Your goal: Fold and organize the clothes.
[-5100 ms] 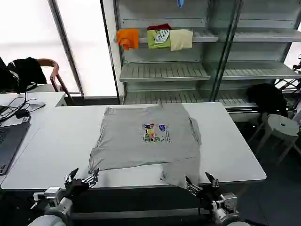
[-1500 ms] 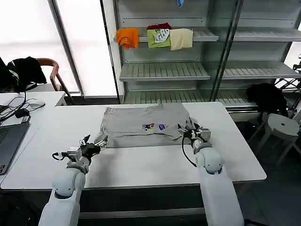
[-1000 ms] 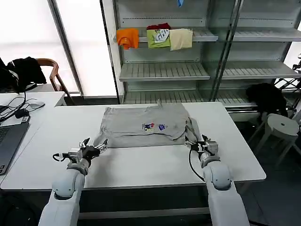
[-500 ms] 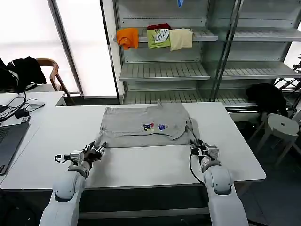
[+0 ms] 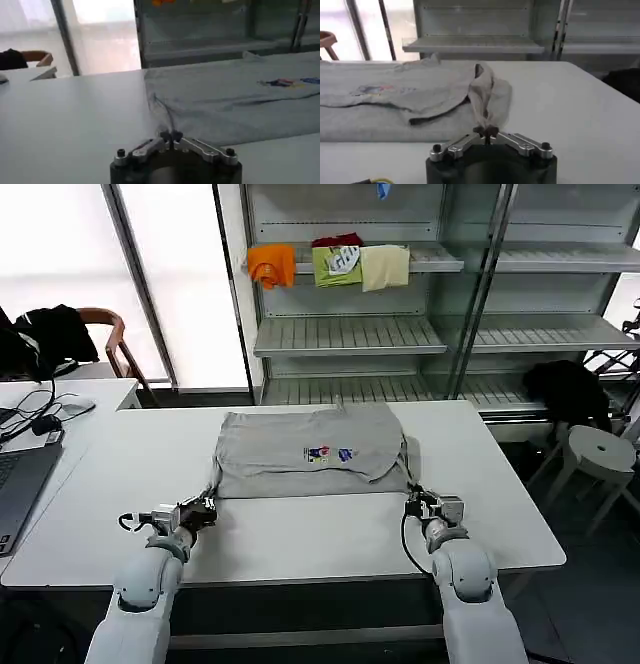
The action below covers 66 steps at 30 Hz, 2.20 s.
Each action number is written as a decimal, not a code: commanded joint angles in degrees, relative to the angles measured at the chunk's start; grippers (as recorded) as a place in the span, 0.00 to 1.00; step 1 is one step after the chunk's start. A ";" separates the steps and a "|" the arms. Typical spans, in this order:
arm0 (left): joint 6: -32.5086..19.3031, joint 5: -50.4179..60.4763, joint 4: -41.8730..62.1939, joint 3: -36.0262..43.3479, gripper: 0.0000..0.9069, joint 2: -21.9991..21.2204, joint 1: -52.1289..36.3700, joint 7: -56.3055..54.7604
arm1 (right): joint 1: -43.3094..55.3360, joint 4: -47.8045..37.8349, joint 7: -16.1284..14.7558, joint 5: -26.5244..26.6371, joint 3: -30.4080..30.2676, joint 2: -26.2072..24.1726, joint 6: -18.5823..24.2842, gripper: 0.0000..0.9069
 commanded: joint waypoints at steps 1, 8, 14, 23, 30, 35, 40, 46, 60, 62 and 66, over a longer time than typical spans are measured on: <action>-1.46 2.64 -1.70 -0.18 0.00 0.39 1.37 -1.00 | -1.53 2.81 0.13 2.56 -0.01 -0.12 -0.09 0.00; -0.76 2.07 -7.63 -2.03 0.00 1.88 6.19 -0.36 | -6.36 9.54 1.11 4.40 -0.07 -0.88 -0.18 0.00; 0.68 -1.40 -14.99 -5.29 0.00 3.49 12.63 0.06 | -11.16 16.81 1.18 4.98 0.15 -2.92 -0.24 0.00; 2.41 -6.80 -26.62 -9.87 0.00 5.42 25.45 1.01 | -18.95 24.91 1.19 5.39 0.49 -5.71 -0.26 0.00; 2.46 -7.42 -31.26 -12.89 0.00 6.65 31.69 1.41 | -26.08 30.45 1.57 4.49 0.36 -6.40 -0.25 0.00; 2.50 -8.59 -33.25 -15.13 0.00 7.15 34.57 1.35 | -30.08 32.75 0.84 2.73 0.70 -7.56 -0.26 0.00; 2.45 -8.77 -34.12 -15.17 0.16 6.53 36.45 0.70 | -32.19 33.18 -0.57 -1.02 0.74 -7.80 -0.21 1.00; 2.44 -8.16 -33.54 -13.02 1.00 4.51 35.20 -1.45 | -31.37 31.92 0.47 -4.67 0.60 -6.33 -0.12 1.00; 2.43 -9.59 -29.65 -12.22 1.00 5.21 19.95 -2.09 | -15.28 29.45 2.92 -2.97 -1.06 -4.95 -0.19 1.00; 2.47 -10.00 -25.25 -11.05 1.00 5.35 13.00 -2.01 | -9.39 24.28 2.51 -1.67 -2.45 -4.34 -0.24 1.00; 2.56 -12.30 -15.28 -7.36 1.00 6.01 3.20 -2.46 | 3.76 11.95 1.98 -0.33 -5.61 -3.00 -0.28 1.00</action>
